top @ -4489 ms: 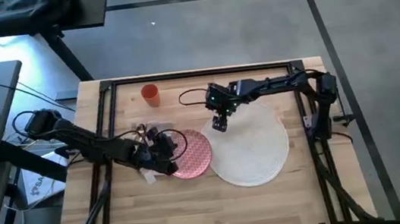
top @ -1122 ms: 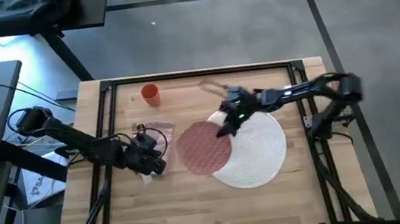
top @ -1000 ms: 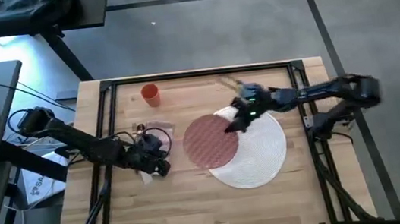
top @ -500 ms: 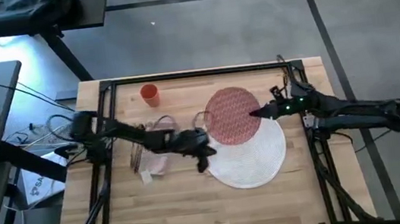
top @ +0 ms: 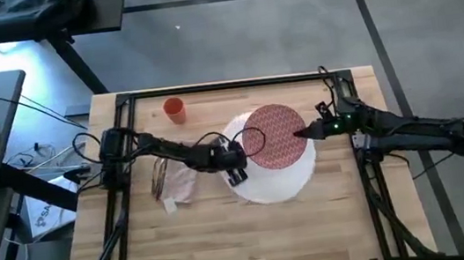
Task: Set table place
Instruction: Put the plate onto the placemat
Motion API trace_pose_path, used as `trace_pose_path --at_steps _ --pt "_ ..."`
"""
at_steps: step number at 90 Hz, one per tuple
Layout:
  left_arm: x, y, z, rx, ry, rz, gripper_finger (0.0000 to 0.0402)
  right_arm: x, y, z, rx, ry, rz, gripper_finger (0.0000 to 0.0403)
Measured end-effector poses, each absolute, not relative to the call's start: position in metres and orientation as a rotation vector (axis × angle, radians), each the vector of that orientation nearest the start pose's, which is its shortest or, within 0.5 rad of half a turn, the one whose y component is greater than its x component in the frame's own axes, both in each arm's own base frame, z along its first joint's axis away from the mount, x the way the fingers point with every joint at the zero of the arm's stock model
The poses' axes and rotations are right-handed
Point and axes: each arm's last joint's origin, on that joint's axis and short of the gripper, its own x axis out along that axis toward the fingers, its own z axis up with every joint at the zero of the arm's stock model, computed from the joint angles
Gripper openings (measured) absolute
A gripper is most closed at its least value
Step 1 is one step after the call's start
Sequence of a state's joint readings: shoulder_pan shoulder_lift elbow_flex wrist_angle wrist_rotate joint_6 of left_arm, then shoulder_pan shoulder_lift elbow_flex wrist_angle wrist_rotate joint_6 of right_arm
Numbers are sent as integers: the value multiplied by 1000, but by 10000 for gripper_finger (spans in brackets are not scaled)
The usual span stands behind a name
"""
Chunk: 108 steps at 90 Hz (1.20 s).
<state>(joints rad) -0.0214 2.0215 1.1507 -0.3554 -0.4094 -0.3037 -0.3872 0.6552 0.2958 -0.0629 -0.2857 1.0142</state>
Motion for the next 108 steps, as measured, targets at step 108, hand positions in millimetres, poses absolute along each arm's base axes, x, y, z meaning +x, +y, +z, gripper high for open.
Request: trace_pose_path --at_steps 108 --pt "281 -10 255 101 1021 668 0 253 -145 105 1357 494 -295 0"
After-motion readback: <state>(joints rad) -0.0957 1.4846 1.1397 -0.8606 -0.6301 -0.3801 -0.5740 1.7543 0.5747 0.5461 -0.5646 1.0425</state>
